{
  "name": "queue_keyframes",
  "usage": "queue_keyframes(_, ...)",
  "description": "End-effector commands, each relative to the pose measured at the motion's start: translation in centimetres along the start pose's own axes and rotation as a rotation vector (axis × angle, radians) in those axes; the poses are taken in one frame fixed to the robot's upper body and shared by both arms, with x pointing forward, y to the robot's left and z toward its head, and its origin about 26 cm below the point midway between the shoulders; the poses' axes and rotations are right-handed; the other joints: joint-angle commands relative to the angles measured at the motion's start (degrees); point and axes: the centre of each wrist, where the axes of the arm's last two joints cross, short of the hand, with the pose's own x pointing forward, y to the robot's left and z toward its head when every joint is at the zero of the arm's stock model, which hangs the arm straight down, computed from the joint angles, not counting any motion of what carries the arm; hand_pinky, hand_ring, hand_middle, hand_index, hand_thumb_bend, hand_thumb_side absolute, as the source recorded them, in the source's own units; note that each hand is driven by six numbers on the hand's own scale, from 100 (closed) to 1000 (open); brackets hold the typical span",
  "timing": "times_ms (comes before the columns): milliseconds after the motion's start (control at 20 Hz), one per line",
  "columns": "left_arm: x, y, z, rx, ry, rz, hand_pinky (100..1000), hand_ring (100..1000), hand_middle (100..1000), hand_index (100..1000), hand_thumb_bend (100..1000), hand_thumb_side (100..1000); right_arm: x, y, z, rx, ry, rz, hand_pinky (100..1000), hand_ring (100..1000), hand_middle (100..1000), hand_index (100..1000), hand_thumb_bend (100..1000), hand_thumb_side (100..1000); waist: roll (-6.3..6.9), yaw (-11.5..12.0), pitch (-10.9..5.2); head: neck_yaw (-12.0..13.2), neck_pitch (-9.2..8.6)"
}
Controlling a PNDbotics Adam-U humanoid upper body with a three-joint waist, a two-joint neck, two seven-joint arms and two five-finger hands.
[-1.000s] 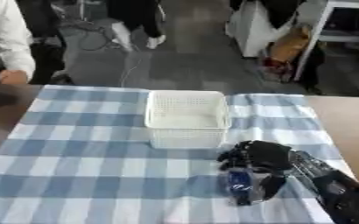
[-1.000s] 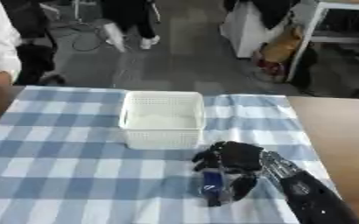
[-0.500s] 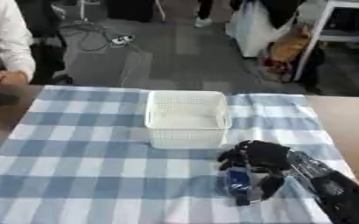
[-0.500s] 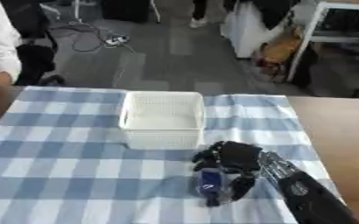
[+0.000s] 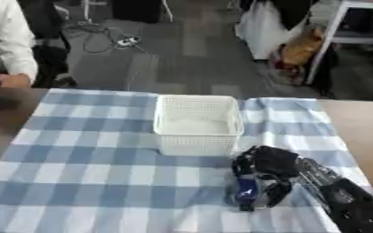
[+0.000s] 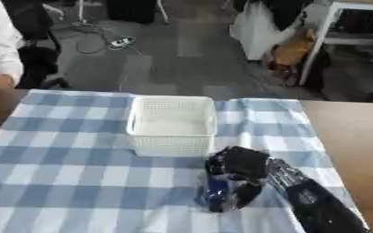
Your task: Pick up objects on the table and place them in the box.
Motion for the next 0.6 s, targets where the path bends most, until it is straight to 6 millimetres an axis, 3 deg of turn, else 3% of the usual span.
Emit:
queue_keyframes(50,0.58,0.03,-0.51,-0.003,-0.029,0.006,714,584,932,726,100,792,-0.52,-0.66,0.45,-0.067,-0.023,0.007,100,224,372,427,466,918,0.08,0.00,-0.67,0.56,-0.79)
queue_keyframes(250,0.59,0.02,-0.52,-0.004,-0.029,0.006,714,585,932,726,100,792,-0.53,-0.62,0.55,-0.110,-0.020,0.006,100,108,231,348,430,869,0.09,-0.01,-0.63,0.60,-0.78)
queue_keyframes(450,0.59,0.02,-0.52,-0.005,-0.030,0.006,714,585,932,726,100,791,-0.42,-0.64,0.51,-0.167,-0.025,0.008,100,100,117,243,357,844,0.10,-0.01,-0.63,0.66,-0.82)
queue_keyframes(600,0.59,0.02,-0.52,-0.006,-0.030,0.006,714,585,932,726,100,791,-0.31,-0.79,0.36,-0.223,-0.035,0.013,100,100,100,186,312,852,0.11,-0.01,-0.63,0.61,-0.86)
